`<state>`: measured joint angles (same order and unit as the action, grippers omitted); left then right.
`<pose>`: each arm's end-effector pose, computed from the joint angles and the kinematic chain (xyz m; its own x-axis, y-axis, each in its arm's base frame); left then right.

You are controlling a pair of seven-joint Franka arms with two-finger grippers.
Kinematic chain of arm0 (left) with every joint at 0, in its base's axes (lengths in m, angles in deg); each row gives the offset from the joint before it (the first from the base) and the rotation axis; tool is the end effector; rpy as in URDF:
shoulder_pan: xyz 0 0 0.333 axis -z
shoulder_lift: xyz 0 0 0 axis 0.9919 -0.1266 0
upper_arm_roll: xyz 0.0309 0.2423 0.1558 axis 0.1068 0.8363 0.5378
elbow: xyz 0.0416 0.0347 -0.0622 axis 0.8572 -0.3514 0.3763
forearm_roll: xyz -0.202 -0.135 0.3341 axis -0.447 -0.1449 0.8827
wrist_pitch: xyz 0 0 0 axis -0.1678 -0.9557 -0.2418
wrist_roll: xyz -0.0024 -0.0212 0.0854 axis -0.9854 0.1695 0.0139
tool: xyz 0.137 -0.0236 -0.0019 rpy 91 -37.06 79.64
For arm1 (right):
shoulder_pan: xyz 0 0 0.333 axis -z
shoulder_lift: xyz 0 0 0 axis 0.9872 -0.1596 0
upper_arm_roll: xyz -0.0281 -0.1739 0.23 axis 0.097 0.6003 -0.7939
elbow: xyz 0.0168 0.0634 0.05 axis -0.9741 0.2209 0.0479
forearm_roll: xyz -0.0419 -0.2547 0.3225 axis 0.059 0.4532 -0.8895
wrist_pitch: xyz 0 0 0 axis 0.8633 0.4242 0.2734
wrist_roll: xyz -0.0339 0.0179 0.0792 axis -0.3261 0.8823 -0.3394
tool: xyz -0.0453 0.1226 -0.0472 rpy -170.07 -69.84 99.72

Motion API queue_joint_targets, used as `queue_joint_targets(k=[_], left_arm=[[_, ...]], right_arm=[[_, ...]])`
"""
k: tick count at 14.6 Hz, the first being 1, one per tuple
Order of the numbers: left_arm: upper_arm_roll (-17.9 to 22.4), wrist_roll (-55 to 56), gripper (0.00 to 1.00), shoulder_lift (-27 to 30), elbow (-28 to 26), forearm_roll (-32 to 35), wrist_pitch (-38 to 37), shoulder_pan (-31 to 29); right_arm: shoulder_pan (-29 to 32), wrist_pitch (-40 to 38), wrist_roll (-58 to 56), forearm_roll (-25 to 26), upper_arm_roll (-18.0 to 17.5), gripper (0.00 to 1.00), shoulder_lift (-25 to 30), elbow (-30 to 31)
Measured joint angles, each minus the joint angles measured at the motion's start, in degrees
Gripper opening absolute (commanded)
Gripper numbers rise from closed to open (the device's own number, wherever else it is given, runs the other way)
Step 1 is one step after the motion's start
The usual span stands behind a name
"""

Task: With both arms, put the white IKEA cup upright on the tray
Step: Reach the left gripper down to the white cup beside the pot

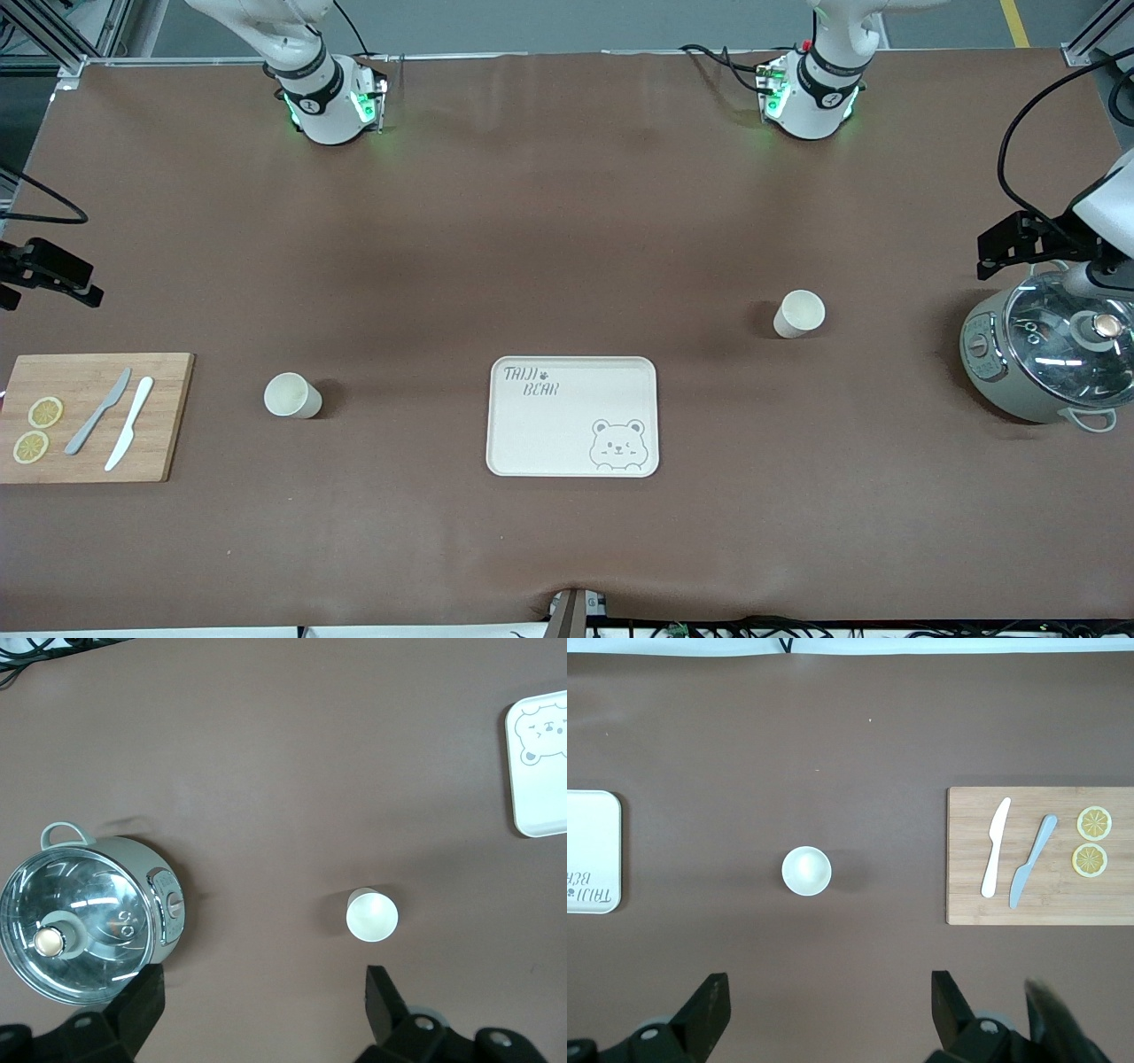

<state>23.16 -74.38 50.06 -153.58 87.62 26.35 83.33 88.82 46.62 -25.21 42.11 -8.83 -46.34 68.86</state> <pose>0.6146 -0.0323 0.5654 0.9798 -0.1976 0.0316 -0.1957 -0.9790 -0.0567 0.6274 -0.0423 0.5732 0.9950 0.0149 0.0983 0.0165 -0.9998 -0.0150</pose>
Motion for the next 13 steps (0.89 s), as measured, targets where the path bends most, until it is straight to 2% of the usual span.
queue_joint_targets(k=[5,7,10,13], left_arm=[[0.0,0.0,1.00,-0.3,-0.4,-0.2,0.1,0.0],[0.0,-0.1,1.00,-0.4,-2.7,-0.3,0.4,-0.1],[0.0,-0.6,1.00,-0.1,-10.0,-0.7,6.2,-0.2],[0.0,-0.6,1.00,1.5,-21.5,-1.6,16.6,-0.2]], right_arm=[[0.0,0.0,0.0,0.1,0.0,1.00,0.0,0.0],[0.0,0.0,0.0,0.1,0.0,1.00,0.0,0.0],[0.0,-0.1,0.0,0.1,0.0,1.00,-0.1,0.0],[0.0,-0.3,0.0,0.1,0.0,1.00,-0.1,0.0]])
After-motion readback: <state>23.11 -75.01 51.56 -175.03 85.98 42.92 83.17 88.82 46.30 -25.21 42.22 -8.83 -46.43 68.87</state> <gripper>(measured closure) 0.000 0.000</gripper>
